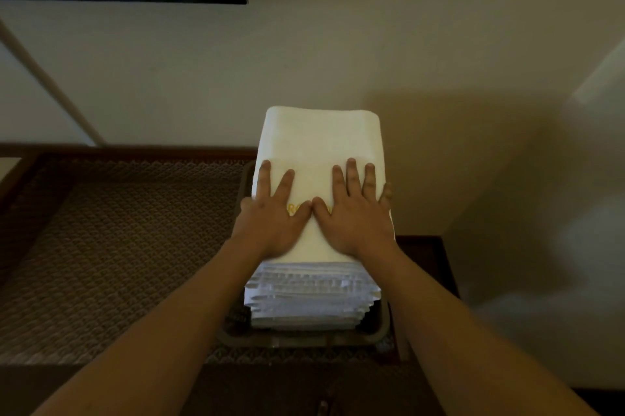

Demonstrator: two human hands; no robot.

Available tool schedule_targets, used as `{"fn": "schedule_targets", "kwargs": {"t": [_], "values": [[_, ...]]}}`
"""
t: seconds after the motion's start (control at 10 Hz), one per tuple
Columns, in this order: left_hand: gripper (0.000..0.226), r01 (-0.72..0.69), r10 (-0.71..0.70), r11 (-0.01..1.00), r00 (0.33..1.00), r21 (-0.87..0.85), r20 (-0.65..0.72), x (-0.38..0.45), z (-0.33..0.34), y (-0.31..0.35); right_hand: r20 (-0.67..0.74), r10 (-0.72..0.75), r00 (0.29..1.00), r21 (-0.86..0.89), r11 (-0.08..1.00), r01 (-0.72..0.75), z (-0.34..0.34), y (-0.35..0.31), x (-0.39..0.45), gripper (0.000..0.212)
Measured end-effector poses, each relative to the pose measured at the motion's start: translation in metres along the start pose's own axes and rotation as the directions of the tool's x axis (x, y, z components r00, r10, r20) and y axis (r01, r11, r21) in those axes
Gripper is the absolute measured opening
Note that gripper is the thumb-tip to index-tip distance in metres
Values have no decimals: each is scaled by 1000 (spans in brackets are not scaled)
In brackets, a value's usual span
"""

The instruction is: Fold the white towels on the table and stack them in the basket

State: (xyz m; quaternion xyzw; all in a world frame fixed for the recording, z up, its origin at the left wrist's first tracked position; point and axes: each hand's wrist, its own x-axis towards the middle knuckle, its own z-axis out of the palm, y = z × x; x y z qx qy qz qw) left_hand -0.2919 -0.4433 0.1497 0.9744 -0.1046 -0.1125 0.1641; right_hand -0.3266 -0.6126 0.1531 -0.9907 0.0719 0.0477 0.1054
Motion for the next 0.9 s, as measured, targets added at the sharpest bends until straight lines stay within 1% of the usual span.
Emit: {"fn": "schedule_targets", "kwargs": {"t": [0.2,0.3,0.4,0.5,0.6,0.7,0.8,0.9], "values": [[82,3,-2,1000,1000,-19,11,2,0,-6,18,-1,1000,-8,1000,1,-4,-1,-2,80],[82,-25,28,997,999,-74,27,-3,-6,-13,16,-4,1000,-15,1000,4,-9,-7,-10,80],[79,-86,100,975,993,-206,60,-8,-24,-24,11,20,1000,-20,1000,-20,-21,-12,-16,75],[70,-131,148,951,988,-280,41,-22,-43,-47,18,85,996,5,996,-85,-35,-27,-29,62],[70,-189,202,945,979,-266,22,-48,-59,-74,23,89,996,26,996,-90,-38,-55,-53,52],[60,-217,226,956,974,-198,20,-76,-76,-94,8,56,998,27,998,-56,-38,-85,-83,50],[65,-228,234,966,971,-118,37,-95,-90,-117,26,51,998,44,998,-52,-35,-111,-106,49],[62,-261,262,962,965,-74,1,-109,-107,-136,24,53,998,26,998,-54,-37,-131,-122,47]]}}
